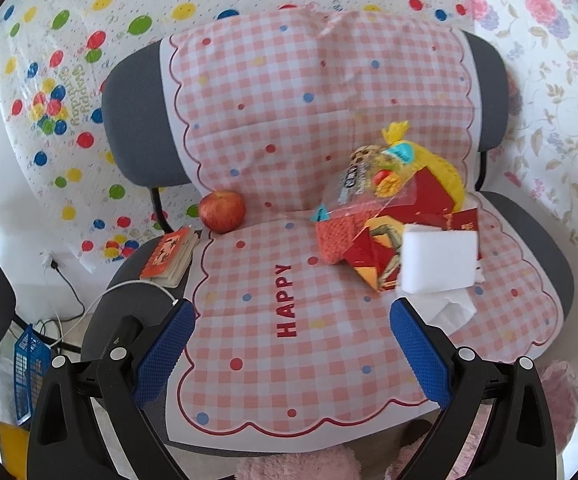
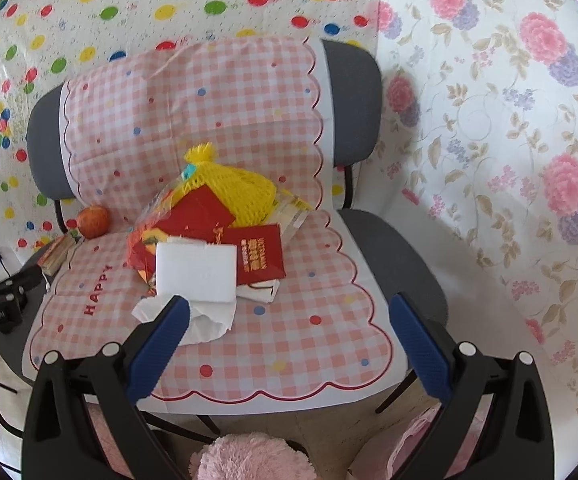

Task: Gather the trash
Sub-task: 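Close the right tool on the white sponge block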

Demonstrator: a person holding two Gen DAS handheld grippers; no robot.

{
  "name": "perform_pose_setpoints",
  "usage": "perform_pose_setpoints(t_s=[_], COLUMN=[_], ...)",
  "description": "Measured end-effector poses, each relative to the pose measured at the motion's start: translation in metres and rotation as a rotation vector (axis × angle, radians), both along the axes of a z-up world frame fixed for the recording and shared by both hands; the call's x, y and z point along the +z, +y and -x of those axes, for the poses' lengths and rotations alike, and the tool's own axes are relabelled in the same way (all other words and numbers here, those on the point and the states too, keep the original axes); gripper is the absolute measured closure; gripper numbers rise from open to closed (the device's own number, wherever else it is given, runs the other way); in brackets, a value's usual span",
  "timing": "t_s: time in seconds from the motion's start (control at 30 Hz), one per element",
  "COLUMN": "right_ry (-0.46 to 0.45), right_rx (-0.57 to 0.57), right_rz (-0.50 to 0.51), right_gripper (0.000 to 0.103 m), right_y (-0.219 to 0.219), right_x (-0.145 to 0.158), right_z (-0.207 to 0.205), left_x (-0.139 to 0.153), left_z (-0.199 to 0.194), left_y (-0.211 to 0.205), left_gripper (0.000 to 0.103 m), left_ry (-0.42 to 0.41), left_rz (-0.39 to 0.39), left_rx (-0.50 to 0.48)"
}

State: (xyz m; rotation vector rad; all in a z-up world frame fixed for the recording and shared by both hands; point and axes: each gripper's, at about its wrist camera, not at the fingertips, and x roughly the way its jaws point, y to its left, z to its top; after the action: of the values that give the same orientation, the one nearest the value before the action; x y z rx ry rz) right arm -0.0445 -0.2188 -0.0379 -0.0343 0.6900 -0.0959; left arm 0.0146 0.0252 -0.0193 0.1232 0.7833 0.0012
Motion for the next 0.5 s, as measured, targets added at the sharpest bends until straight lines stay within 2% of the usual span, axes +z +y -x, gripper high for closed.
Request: perform_pose_setpoints(t_s=[0.1,0.23,0.37,0.5], right_ry=[-0.002,-0.009,0.003,0.069], right_rx=[0.027,0.06,0.087,0.138], right_rz=[0.011,-0.045,-0.048,-0.08], right_gripper=[0.006,0.006,0.006,0.006], right_y=[0.007,0.011,0.016,0.019], right_x=[-0.015,-0.032,-0.048,-0.066], right_z=[-0.007,-0.018,-0.036,-0.067], left_x=[-0.01,-0.027,-0.046,-0.064], left_z=[-0.005,-0.011,-0.023,-0.038], left_y=[0.001,0.002,0.006,0.007], left_gripper=[0.007,0.007,0.007,0.007], left_ry=[-0.015,-0.025,0.028,0.064], left_rz=[-0.033,-0.071,-0.044,-0.026], left_rx=[0.015,0.006,0.0,-0.005])
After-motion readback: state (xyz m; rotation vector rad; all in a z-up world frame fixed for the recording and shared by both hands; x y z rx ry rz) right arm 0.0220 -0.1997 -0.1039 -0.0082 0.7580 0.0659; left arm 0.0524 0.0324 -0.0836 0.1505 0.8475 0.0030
